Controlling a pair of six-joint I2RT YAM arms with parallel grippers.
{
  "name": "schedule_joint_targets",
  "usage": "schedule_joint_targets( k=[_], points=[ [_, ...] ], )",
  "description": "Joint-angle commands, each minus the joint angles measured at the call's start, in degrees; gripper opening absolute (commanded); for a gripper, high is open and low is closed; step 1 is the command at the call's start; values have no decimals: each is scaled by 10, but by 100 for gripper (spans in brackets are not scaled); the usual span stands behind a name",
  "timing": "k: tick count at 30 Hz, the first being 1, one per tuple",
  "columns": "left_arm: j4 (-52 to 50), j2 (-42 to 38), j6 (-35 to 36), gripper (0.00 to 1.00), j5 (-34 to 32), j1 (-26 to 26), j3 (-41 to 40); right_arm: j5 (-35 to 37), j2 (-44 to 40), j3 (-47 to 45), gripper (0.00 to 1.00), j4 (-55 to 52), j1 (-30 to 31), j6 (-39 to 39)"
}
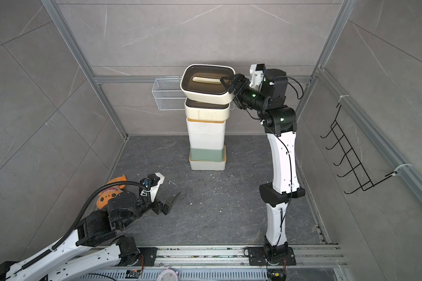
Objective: Stack the tissue boxes
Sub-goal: Place the tissue box at the tissue box.
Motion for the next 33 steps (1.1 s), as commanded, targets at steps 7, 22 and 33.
schedule_joint_targets(
  k=[7,22,33],
  points=[
    [22,-2,-1,100,9,2,0,-37,80,92,47,26,-13,64],
    [25,3,-1,100,13,-1,-2,-56,101,99,69,25,-14,88],
    [24,4,0,100,14,-1,0,-60,99,99,84,20,-18,87]
  ],
)
